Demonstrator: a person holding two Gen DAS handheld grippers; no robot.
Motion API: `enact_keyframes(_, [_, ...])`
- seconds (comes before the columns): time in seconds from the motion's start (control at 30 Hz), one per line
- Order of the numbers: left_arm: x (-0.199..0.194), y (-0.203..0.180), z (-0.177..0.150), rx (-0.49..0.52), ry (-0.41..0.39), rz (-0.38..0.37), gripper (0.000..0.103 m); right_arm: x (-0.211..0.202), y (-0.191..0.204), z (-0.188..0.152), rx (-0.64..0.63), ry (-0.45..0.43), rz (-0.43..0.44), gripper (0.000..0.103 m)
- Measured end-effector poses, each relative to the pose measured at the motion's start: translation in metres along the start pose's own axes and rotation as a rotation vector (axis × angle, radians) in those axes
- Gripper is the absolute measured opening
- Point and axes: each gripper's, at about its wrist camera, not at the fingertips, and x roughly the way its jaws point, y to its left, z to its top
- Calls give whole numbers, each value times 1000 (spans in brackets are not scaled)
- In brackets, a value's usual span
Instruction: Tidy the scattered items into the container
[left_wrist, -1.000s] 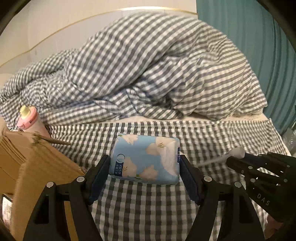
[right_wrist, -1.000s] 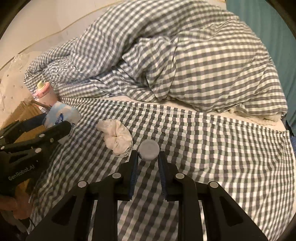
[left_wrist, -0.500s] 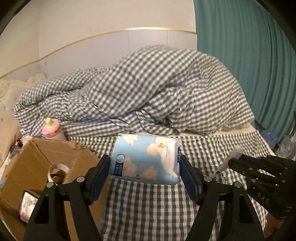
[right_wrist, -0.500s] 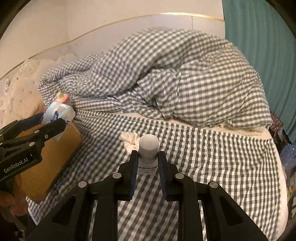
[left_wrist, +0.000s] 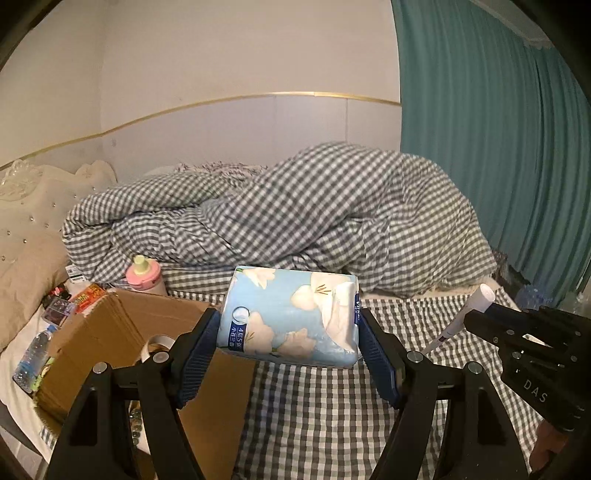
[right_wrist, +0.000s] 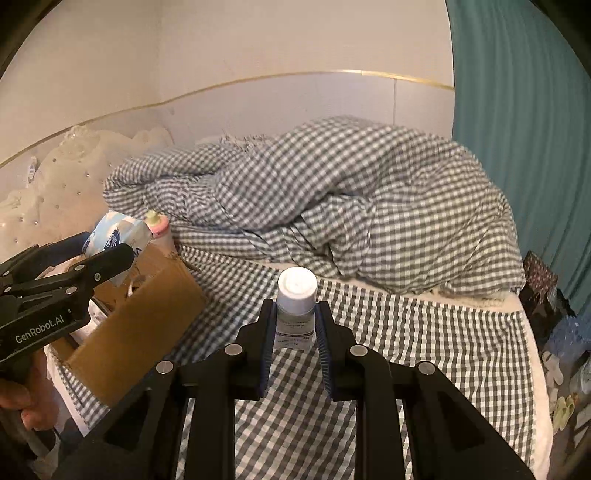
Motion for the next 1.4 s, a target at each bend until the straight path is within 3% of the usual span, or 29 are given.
enact_keyframes(0.33, [-52,14,8,-10,-68,14,75,-48,28,12,-34,-81,5,21])
enact_keyframes(0.63, [-82,31,13,-18,-109,26,75,-67,50,21,-57,-116,15,21])
enact_keyframes(1.4, [-85,136,0,-105,-66,173,75,-40,136,42,-139,-115,131,21])
